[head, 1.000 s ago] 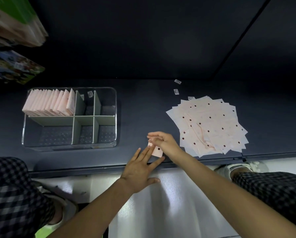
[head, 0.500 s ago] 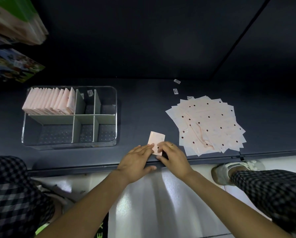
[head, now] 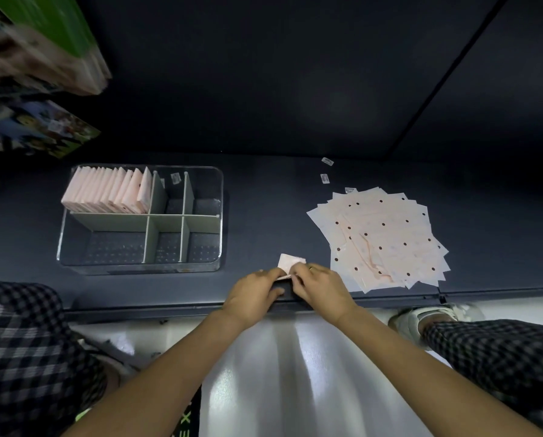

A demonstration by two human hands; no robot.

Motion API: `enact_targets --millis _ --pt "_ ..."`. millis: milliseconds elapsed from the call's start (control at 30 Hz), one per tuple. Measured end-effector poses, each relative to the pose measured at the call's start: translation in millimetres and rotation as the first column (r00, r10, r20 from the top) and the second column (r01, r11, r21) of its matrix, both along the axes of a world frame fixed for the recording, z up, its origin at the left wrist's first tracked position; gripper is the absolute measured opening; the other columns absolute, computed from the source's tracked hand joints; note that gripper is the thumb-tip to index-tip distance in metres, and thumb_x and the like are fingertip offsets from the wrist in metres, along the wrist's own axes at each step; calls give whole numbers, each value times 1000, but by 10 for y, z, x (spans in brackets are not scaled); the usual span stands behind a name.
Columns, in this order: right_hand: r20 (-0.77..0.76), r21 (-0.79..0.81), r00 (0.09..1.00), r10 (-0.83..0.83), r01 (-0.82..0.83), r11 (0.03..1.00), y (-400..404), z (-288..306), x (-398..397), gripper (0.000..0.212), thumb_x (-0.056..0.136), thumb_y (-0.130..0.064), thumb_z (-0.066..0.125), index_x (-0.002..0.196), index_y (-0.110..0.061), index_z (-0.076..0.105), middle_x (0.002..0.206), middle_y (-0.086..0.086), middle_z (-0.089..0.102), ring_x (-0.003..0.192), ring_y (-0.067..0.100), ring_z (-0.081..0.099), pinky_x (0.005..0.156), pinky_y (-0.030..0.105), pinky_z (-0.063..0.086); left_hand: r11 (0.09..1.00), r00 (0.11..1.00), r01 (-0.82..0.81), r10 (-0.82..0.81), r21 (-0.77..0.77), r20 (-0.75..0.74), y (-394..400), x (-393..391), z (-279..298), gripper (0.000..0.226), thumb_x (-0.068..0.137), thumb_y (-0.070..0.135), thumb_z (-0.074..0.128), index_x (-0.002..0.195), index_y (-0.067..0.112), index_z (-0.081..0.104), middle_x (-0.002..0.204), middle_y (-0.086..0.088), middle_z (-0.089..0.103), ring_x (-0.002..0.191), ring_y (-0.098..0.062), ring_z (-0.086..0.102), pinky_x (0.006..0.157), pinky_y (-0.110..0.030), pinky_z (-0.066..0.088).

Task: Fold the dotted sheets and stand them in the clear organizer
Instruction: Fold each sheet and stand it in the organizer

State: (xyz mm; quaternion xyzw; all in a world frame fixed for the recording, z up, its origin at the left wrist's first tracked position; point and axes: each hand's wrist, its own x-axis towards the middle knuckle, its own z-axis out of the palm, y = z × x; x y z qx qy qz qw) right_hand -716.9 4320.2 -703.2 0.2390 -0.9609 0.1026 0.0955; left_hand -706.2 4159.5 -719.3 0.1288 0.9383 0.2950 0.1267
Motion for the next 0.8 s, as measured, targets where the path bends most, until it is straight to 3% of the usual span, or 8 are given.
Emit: enact_targets --millis 100,233,333,400,467,567,700,800 --pt "262 -224 956 -132 193 955 -46 140 -14 10 91 -17 57 96 -9 58 76 6 67 69 27 62 60 37 50 957 976 -214 219 194 -6 -59 -62 175 13 92 21 58 103 17 64 93 -6 70 89 -28 62 74 -34 46" --pt "491 -573 866 -100 407 711 -300 346 -10 17 94 -21 54 111 -18 51 71 -7 65 71 13 58 68 29 44 751 912 -409 355 519 204 -270 -187 447 7 90 2 57 87 7 61 75 -10 62 73 -22 56 70 -28 42" --pt "552 -571 830 -81 448 688 -564 390 5 4 91 -20 59 95 -20 61 66 -10 65 66 7 58 64 25 43 565 856 -515 383 645 348 -537 -223 600 15 94 -2 51 83 7 55 79 -16 56 71 -21 51 66 -27 44" --pt "566 -570 820 -80 460 680 -738 404 17 13 90 -20 61 77 -22 63 60 -15 62 59 -3 56 60 17 42 429 798 -597 409 678 443 -729 -198 649 19 96 2 49 80 11 52 79 -14 55 68 -18 51 60 -25 44" --pt "589 -578 805 -76 484 657 -925 445 1 18 90 -18 60 72 -23 63 58 -16 62 56 -5 58 60 16 46 337 764 -641 365 689 532 -914 -140 671 14 96 6 50 84 13 51 79 -9 61 70 -16 58 65 -28 49" --pt "617 -572 783 -80 516 638 -1216 524 -62 16 89 -15 59 75 -17 65 62 -8 65 57 3 62 68 32 54 335 726 -687 277 645 629 -1154 -17 648 8 93 7 56 95 14 53 83 -6 66 70 -12 65 67 -23 54" --pt "582 -502 804 -120 471 725 -1624 592 -138 19 87 -17 58 69 -18 63 61 -1 67 63 17 65 69 35 54 280 653 -750 455 599 605 -1424 44 581 22 89 3 61 110 5 53 78 -8 65 64 -16 61 57 -19 52" --pt "523 -402 836 -166 413 817 -1893 595 -192 17 85 -20 55 69 -17 60 71 5 70 74 26 65 69 34 51 491 661 -727 690 480 295 -1639 75 479 29 86 7 66 112 7 55 81 -3 63 72 -15 59 68 -25 50"
